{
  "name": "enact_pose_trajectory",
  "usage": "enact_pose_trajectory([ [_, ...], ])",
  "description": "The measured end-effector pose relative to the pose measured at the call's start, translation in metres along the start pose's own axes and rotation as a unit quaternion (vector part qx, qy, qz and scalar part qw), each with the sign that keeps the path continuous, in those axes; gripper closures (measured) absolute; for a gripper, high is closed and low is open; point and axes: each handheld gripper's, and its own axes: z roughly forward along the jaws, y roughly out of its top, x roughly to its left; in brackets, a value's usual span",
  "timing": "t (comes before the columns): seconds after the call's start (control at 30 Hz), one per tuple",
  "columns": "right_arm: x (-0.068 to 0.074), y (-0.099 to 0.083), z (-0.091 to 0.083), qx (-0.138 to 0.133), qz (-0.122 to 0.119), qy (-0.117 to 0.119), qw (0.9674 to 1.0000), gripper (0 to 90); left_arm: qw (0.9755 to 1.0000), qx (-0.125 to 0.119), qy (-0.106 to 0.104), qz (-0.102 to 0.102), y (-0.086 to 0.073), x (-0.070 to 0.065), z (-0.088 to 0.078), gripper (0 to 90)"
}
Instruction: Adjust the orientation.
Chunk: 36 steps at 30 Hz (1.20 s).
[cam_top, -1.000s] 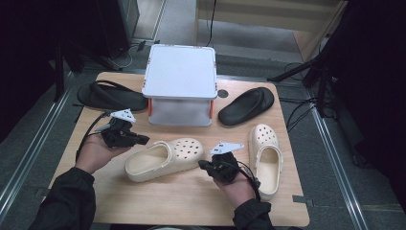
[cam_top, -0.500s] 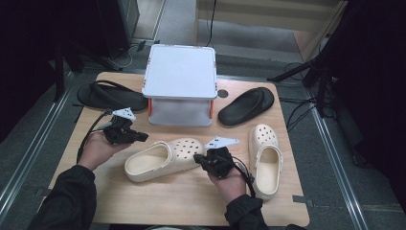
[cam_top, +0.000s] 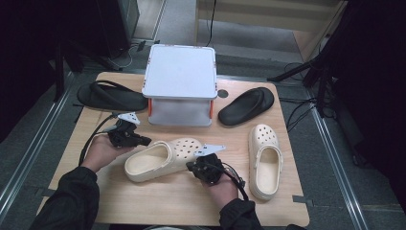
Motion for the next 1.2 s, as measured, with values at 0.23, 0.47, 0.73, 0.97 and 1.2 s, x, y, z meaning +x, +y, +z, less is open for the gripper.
enact_pose_trajectory([
  [0.23,-0.003,0.002,0.002,-0.004,0.005,-0.005,1.0,90.0,1.0,0.001,-0.003,-0.005,-0.004,0.0,0.001,90.0],
  [0.47,-0.004,0.003,0.003,-0.005,0.009,-0.012,0.9999,90.0,0.9998,-0.005,-0.011,-0.018,-0.01,-0.004,-0.001,90.0],
  [0.73,-0.01,0.005,0.006,-0.012,0.024,-0.009,0.9996,90.0,0.9996,-0.009,-0.007,-0.027,-0.016,-0.009,-0.002,90.0],
  [0.97,-0.013,0.012,0.012,-0.006,0.012,-0.024,0.9996,89.4,0.9989,-0.011,0.0,-0.046,-0.022,-0.015,-0.004,90.0],
  [1.2,-0.019,0.017,0.016,-0.011,0.02,-0.016,0.9996,89.6,0.9984,-0.011,0.004,-0.055,-0.027,-0.023,-0.005,90.0],
])
